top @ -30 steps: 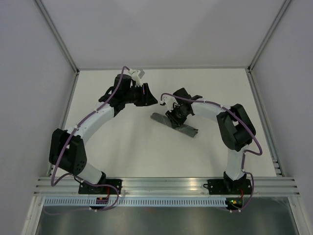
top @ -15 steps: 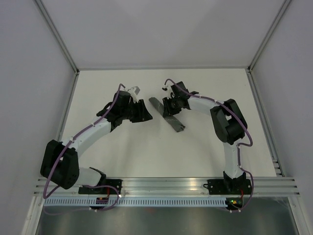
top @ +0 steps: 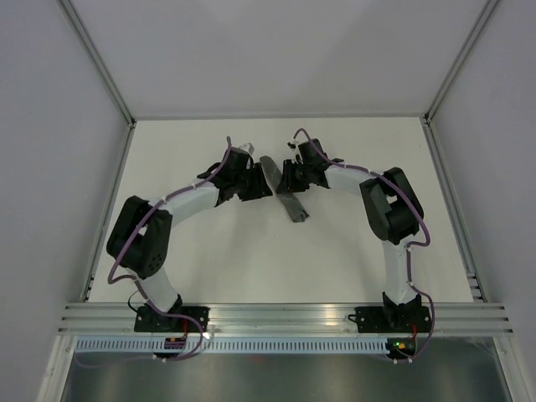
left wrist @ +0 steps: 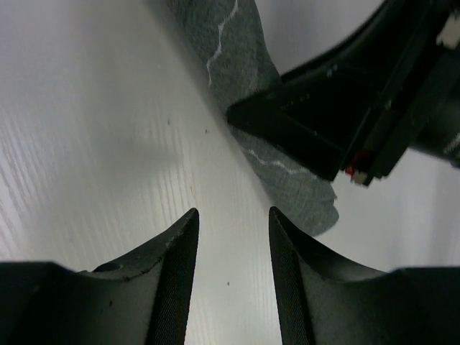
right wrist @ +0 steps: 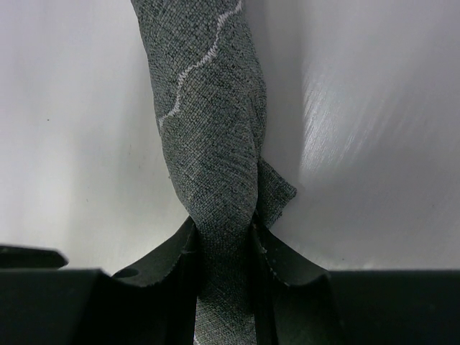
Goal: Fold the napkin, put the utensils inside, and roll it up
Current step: Roll the napkin at the center of the board.
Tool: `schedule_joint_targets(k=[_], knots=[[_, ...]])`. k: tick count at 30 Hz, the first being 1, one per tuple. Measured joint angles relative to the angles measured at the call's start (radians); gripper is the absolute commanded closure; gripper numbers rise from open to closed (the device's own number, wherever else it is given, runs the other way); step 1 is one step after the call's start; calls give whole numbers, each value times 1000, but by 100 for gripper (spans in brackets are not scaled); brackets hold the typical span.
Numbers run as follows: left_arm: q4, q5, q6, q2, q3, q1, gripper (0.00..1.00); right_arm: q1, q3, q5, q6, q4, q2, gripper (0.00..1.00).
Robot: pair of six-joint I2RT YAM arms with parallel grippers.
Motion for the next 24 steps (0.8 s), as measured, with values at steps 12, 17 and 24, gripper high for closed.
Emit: schedule_joint_targets(k=[12,17,24], knots=[[85,-188,-161,261,209,-5,48,-14,-10,-28,49,31,5,100],[92,-235,-189,326,265,-8,50,-20,-11,-43,55,37,6,100],[91,-272,-201,379,335,-12,57,-22,-14,-47,59,40,6,99]])
